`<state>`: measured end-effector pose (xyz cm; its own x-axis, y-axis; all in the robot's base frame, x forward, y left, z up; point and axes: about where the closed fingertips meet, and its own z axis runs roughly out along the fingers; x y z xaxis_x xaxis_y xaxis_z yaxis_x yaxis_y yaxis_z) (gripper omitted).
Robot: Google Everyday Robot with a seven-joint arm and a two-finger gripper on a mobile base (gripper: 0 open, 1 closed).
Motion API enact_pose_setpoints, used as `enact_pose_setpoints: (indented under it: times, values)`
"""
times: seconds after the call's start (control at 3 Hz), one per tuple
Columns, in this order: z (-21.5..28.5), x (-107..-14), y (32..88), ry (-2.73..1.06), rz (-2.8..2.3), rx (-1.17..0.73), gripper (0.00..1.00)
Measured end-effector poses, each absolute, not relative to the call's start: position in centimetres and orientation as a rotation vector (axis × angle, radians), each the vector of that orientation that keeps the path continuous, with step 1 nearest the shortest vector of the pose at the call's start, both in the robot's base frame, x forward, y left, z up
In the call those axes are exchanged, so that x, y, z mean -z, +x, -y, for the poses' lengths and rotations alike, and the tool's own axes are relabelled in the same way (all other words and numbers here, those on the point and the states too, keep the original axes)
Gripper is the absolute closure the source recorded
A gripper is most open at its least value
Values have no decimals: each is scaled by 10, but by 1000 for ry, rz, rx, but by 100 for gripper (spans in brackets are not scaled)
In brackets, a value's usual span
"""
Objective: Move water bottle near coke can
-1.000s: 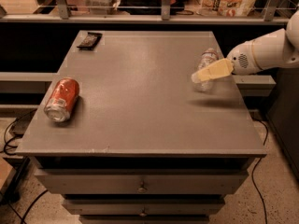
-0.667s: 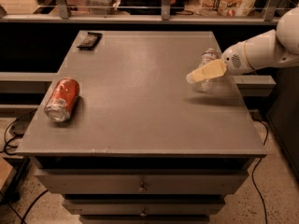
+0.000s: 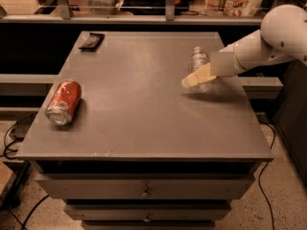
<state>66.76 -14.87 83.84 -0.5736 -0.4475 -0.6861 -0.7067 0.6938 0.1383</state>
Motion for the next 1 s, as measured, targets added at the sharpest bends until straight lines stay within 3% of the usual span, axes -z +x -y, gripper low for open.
enact_pose_setpoints:
  times: [0.33, 0.67, 1.0]
  values:
    - [144, -836, 670, -916, -2291, -489, 49]
    - [126, -852, 668, -1050, -2260, -394, 80]
    - [109, -871, 665, -1159, -2210, -328, 100]
